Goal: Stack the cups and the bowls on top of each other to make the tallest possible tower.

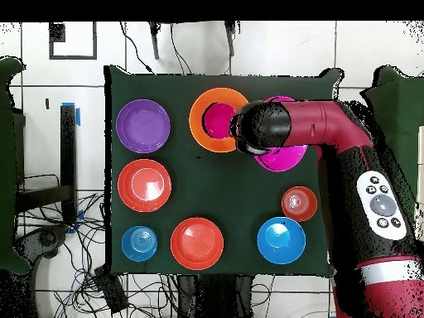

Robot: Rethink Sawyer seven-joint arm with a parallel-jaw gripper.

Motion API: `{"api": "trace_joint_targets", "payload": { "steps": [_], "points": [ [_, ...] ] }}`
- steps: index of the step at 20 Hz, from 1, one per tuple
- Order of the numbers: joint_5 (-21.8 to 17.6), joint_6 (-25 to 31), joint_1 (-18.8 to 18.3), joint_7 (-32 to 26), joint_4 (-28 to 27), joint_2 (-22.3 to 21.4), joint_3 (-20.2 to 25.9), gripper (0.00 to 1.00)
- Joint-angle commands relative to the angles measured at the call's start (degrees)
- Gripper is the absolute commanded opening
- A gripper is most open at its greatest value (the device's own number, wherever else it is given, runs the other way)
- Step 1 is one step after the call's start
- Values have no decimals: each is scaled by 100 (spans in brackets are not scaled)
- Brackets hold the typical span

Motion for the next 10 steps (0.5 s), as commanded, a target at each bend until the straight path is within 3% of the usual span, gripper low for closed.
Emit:
{"api": "trace_joint_targets", "payload": {
  "steps": [1, 10],
  "points": [
    [-155, 23, 177, -211, 320, 136, -255, 0],
    [-196, 4, 258, -133, 319, 118, -291, 0]
  ]
}}
